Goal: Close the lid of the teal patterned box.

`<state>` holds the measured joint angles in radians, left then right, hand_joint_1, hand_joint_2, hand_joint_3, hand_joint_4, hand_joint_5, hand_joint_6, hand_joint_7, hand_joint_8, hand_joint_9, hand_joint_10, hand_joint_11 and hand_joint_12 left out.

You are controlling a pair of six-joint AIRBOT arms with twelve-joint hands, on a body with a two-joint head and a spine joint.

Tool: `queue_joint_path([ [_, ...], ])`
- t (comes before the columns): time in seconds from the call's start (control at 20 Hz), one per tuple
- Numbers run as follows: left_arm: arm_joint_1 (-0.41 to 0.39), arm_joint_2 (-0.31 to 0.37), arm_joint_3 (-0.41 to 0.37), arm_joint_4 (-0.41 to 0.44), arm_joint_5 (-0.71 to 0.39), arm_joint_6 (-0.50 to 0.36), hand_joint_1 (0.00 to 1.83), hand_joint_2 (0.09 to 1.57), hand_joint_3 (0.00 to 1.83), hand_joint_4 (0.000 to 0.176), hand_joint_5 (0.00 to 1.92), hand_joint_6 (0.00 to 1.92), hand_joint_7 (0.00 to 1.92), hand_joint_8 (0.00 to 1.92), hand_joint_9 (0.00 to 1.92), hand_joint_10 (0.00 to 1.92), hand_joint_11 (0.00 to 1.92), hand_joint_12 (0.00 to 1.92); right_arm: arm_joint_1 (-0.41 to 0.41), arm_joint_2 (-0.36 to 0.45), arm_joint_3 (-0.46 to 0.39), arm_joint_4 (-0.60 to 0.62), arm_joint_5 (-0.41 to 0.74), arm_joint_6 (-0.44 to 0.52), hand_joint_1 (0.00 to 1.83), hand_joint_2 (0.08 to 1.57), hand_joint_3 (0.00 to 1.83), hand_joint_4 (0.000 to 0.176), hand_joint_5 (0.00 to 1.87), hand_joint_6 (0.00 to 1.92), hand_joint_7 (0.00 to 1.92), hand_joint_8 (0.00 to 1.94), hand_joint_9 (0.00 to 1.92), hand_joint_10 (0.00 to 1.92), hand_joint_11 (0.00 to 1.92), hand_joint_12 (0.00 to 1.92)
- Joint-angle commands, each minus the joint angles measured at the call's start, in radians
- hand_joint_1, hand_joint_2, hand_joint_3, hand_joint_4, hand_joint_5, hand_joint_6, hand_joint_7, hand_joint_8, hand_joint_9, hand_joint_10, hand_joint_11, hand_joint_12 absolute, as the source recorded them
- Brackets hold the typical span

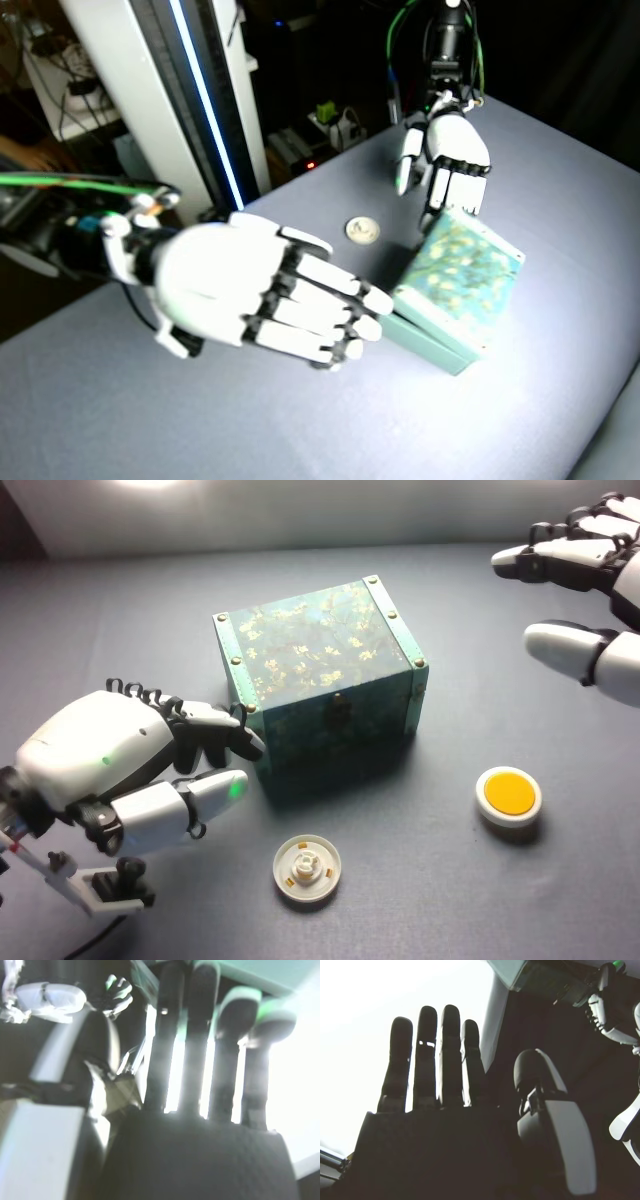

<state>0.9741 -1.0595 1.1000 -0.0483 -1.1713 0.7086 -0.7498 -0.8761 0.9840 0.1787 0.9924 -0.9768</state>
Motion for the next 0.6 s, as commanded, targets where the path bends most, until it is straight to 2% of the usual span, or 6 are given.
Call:
queue_joint_path([
  [0.0,0.003,0.011,-0.003,-0.006,-0.155,-0.005,0.15,1.45,0.0,0.0,0.62,0.77,0.77,1.22,0.81,1.6,0.78,1.92,-0.001,0.016,-0.005,0.001,0.164,0.009,0.23,1.48,0.0,0.0,0.3,0.38,0.59,0.31,0.37,1.13,0.16,1.78],
  [0.15,0.025,0.034,-0.025,-0.016,-0.203,0.013,0.24,1.43,0.0,0.0,0.56,0.75,0.73,0.96,0.75,1.37,0.68,1.89,-0.042,0.045,-0.032,0.017,0.23,0.009,0.22,1.52,0.0,0.0,0.23,0.53,0.48,0.54,0.34,1.24,0.21,1.8],
  [0.25,0.029,0.047,-0.029,-0.039,-0.227,0.03,0.23,1.44,0.0,0.0,0.38,0.27,0.51,0.33,0.34,0.93,0.12,1.67,-0.073,0.072,-0.052,0.031,0.286,0.009,0.2,1.5,0.0,0.0,0.1,0.8,0.29,0.84,0.34,1.33,0.28,1.85],
  [0.3,0.028,0.052,-0.029,-0.045,-0.237,0.034,0.26,1.45,0.0,0.0,0.35,0.17,0.49,0.23,0.25,0.84,0.02,1.6,-0.083,0.084,-0.061,0.034,0.307,0.009,0.21,1.5,0.0,0.0,0.09,0.83,0.29,0.85,0.39,1.31,0.32,1.82],
  [0.45,0.023,0.076,-0.039,-0.069,-0.277,0.072,0.22,1.49,0.01,0.007,0.05,0.01,0.06,0.01,0.04,0.09,0.0,0.71,-0.142,0.132,-0.097,0.061,0.419,0.009,0.17,1.48,0.0,0.0,0.0,0.74,0.1,0.67,0.02,1.11,0.01,1.83],
  [0.55,0.03,0.087,-0.046,-0.089,-0.302,0.088,0.18,1.44,0.0,0.061,0.0,0.0,0.0,0.0,0.0,0.0,0.0,0.25,-0.197,0.158,-0.121,0.092,0.502,0.009,0.17,1.48,0.0,0.0,0.0,0.4,0.02,0.39,0.0,0.71,0.0,1.58],
])
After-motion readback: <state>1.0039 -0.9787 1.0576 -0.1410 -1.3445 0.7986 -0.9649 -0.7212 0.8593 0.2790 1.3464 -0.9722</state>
